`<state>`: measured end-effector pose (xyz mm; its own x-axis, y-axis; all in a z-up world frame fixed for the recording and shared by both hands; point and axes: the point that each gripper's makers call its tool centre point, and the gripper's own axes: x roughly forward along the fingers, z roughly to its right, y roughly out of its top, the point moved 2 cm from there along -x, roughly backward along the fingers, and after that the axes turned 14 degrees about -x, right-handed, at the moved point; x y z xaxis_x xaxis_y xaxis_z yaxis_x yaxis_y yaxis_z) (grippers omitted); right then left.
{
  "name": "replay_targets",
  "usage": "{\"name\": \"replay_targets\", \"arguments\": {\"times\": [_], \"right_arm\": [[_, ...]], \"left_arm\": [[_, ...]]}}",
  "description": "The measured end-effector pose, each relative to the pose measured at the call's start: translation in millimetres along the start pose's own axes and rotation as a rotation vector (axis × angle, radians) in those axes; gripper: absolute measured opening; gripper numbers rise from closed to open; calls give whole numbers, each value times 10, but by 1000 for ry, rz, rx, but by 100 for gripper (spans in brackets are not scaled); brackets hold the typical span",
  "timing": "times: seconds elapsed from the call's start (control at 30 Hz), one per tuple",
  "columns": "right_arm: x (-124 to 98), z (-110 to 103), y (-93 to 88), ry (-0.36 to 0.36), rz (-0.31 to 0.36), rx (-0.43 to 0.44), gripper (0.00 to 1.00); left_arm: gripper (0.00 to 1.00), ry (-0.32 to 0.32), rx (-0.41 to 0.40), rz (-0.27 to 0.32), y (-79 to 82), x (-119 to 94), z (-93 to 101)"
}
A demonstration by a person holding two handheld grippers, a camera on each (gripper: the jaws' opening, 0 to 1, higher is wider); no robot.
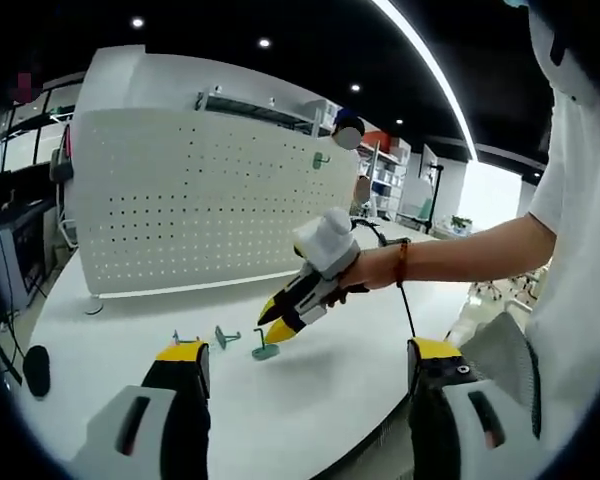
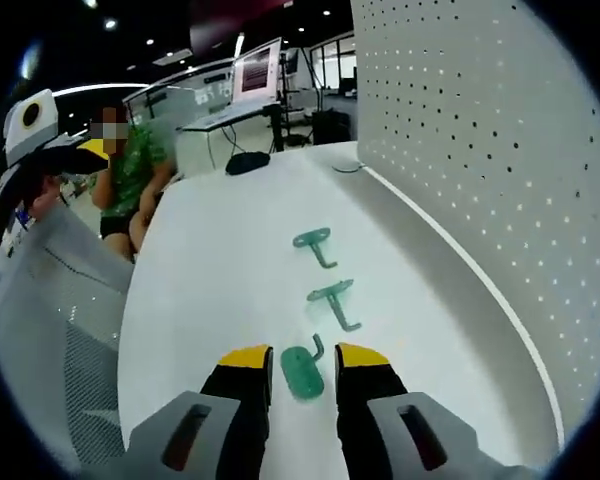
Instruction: Insert the hook assembly into the mounting plate slot until the hook locks in place.
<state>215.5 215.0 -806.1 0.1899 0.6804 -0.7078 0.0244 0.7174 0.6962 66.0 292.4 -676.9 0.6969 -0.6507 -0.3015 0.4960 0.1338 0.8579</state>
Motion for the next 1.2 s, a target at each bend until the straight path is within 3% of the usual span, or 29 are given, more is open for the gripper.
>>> {"name": "replay_targets", "arguments": {"times": [0.4, 0.87, 1.13, 1.2], "right_arm": [[129, 19, 38, 16, -20, -53, 13], [152, -96, -46, 90, -80, -95, 6], [181, -121, 35, 112, -89, -150, 11], [188, -116, 57, 112, -92, -163, 8]], "left_arm": [[84, 18, -12, 12, 10, -28, -39], [83, 28, -21, 18, -3, -31, -69], [83, 32, -26, 25, 1, -58, -75], [83, 35, -24, 29, 6, -67, -81]]}}
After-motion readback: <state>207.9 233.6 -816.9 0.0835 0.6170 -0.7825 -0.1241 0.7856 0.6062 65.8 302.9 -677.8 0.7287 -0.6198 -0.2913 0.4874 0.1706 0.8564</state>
